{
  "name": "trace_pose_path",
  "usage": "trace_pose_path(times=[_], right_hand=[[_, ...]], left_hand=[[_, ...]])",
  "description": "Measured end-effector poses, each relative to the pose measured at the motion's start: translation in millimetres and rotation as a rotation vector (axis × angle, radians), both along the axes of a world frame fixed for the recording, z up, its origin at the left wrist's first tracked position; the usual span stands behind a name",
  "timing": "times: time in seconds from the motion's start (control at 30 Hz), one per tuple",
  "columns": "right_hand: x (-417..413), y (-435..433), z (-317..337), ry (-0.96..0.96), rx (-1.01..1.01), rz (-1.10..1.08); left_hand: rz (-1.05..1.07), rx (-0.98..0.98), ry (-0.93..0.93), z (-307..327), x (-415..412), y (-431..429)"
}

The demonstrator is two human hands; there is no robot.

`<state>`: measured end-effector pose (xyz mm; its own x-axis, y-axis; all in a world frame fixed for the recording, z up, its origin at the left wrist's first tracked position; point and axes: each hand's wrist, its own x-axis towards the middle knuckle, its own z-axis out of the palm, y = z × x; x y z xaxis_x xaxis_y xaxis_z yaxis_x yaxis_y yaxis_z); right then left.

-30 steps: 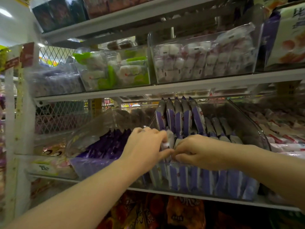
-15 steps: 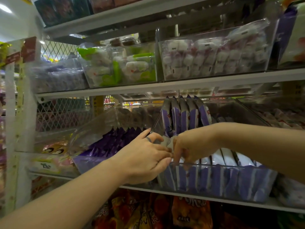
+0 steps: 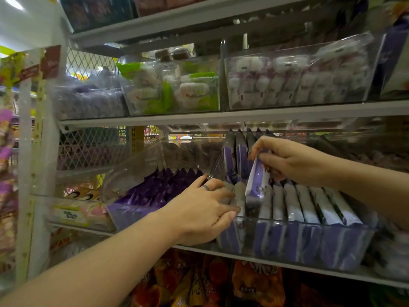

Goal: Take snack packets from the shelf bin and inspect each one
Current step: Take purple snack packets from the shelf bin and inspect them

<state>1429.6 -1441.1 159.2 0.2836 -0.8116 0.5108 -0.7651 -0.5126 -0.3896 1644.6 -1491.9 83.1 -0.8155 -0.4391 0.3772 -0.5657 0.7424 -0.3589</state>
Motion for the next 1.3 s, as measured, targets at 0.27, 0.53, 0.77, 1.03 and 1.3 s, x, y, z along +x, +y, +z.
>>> trace_pose_path(times=[0.27,0.53,0.77,1.03,1.3], right_hand=[[-2.1,48.2,-19.6,-0.394,-0.252,0.041],[33.5,109.0,-106.6,-0.582,-0.313,0.15],[54.2,132.9,-186.2,-0.585,-0.189,0.175],[45.1,114.8,-230.2,-1.165,0.001,-0.005],[31.6,101.6,-267.6,-1.322,0.297,0.004]], left_hand=[[0.035,0.04,0.154,3.6,0.3,23.1],[-0.072,1.105,1.231,-21.4,-3.0,85.7],[-0.305,1.418,1.265,-85.8,-12.4,117.1],[-0.295,1.454,1.013,-152.2,-12.1,113.7],[-0.204,1.425,0.977,-194.2,-23.4,103.6]])
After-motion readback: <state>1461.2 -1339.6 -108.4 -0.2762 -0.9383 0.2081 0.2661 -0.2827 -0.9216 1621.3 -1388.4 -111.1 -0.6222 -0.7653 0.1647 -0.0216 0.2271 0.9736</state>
